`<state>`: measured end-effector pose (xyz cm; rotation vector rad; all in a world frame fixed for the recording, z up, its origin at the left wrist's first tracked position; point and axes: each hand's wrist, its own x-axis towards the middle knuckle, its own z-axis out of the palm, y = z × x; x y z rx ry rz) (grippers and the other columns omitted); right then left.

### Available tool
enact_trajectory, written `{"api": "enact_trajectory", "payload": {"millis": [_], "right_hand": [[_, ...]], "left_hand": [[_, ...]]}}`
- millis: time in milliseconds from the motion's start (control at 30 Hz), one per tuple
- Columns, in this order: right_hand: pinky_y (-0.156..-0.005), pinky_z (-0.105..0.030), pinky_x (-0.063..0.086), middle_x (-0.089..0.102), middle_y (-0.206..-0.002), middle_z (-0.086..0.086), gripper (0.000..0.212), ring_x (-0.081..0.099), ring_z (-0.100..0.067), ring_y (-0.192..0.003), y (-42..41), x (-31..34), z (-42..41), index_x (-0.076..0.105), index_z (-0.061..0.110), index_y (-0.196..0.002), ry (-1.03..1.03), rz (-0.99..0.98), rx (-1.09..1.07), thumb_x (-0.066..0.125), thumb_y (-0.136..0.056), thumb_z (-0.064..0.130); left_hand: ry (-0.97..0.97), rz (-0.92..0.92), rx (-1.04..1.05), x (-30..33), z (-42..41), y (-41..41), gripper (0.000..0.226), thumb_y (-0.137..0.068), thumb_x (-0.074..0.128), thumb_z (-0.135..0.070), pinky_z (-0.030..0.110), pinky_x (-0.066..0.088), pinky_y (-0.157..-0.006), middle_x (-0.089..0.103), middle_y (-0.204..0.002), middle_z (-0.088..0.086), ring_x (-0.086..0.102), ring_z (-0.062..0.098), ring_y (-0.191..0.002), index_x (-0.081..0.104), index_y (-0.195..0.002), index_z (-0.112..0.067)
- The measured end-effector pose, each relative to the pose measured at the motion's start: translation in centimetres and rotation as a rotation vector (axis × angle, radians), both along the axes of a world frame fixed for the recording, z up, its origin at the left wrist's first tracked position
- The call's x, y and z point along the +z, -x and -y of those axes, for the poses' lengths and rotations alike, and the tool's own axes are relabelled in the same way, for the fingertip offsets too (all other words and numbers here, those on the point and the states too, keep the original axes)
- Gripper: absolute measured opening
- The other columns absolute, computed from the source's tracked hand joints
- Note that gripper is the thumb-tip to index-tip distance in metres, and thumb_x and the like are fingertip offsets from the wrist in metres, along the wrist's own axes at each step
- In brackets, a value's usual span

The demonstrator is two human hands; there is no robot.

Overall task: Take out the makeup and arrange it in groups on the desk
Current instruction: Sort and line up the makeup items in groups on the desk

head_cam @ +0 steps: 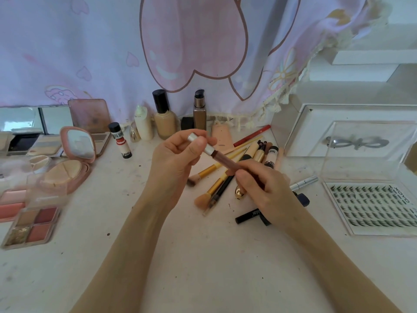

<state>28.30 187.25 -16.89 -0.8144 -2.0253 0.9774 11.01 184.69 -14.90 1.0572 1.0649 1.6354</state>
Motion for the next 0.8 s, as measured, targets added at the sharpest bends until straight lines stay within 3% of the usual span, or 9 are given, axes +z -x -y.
{"api": "enact_trajectory", "payload": {"millis": [67,167,300,367,533,600,733,800], "right_hand": [[-0.053,-0.008,0.037,0.049,-0.064,0.012,0.01,0.048,-0.002,-0.057,-0.01,-0.16,-0.03,0.056,0.023,-0.096,-0.036,0.02,-0.028,0.051,-0.087,0.024],[-0.057,-0.008,0.039,0.051,-0.067,0.01,0.008,0.05,-0.001,-0.061,-0.38,-0.34,-0.31,0.057,0.019,-0.094,-0.031,0.006,-0.048,0.056,-0.086,0.022],[-0.055,-0.019,0.04,0.055,-0.069,0.009,0.032,0.051,-0.012,-0.063,-0.26,-0.39,-0.5,0.062,0.018,-0.096,-0.059,0.039,-0.075,0.046,-0.084,0.044],[-0.053,-0.016,0.039,0.055,-0.069,0.011,0.037,0.051,-0.011,-0.062,-0.22,-0.42,-0.55,0.064,0.017,-0.097,-0.071,0.03,-0.061,0.043,-0.083,0.045],[-0.058,-0.008,0.037,0.054,-0.072,0.013,0.033,0.048,0.004,-0.064,-0.31,-0.81,-0.72,0.067,0.011,-0.095,-0.133,0.062,-0.053,0.049,-0.083,0.036],[-0.061,-0.008,0.037,0.055,-0.073,0.014,0.037,0.047,0.003,-0.068,-0.29,-0.83,-0.57,0.068,0.012,-0.094,-0.135,0.066,-0.064,0.048,-0.08,0.04],[-0.066,-0.009,0.037,0.053,-0.073,0.021,0.02,0.049,0.002,-0.075,-0.19,-0.6,-0.4,0.065,0.026,-0.094,-0.121,0.074,-0.08,0.055,-0.081,0.037],[-0.065,-0.01,0.039,0.055,-0.075,0.02,0.016,0.051,0.001,-0.073,-0.09,-0.53,-0.4,0.064,0.025,-0.097,-0.088,0.065,-0.068,0.057,-0.083,0.031]], "left_hand": [[0.012,0.073,0.063,0.05,-0.16,0.16,0.016,-0.071,0.062,-0.031,0.02,0.039,-0.064,0.064,-0.065,-0.004,0.045,0.01,-0.065,0.058,-0.073,-0.016],[-0.01,0.116,0.029,0.1,-0.24,0.24,0.016,-0.072,0.056,-0.027,0.015,0.041,-0.058,0.062,-0.063,-0.004,0.045,0.005,-0.058,0.054,-0.075,-0.011],[-0.054,0.152,-0.007,0.01,-0.2,0.18,0.018,-0.076,0.055,-0.022,0.016,0.046,-0.062,0.062,-0.067,-0.005,0.051,0.005,-0.062,0.063,-0.086,-0.009],[-0.064,0.177,-0.001,0.09,-0.16,0.28,0.02,-0.074,0.056,-0.02,0.017,0.049,-0.07,0.062,-0.067,-0.006,0.055,0.005,-0.065,0.067,-0.089,-0.013],[-0.084,0.169,0.026,0.12,-0.24,0.25,0.032,-0.073,0.057,-0.015,0.017,0.05,-0.074,0.069,-0.076,-0.006,0.063,0.005,-0.077,0.059,-0.105,-0.01],[-0.089,0.188,0.028,0.19,-0.22,0.14,0.028,-0.073,0.057,-0.013,0.018,0.052,-0.073,0.071,-0.077,-0.004,0.065,0.006,-0.077,0.059,-0.101,-0.011],[-0.132,0.164,-0.018,0.34,-0.34,0.31,0.016,-0.082,0.058,-0.01,0.022,0.053,-0.074,0.072,-0.082,-0.003,0.066,0.008,-0.079,0.06,-0.098,-0.012],[-0.134,0.107,-0.003,0.56,-0.39,0.73,0.02,-0.082,0.058,-0.017,0.023,0.052,-0.076,0.071,-0.085,-0.005,0.065,0.008,-0.082,0.06,-0.102,-0.014]]}}
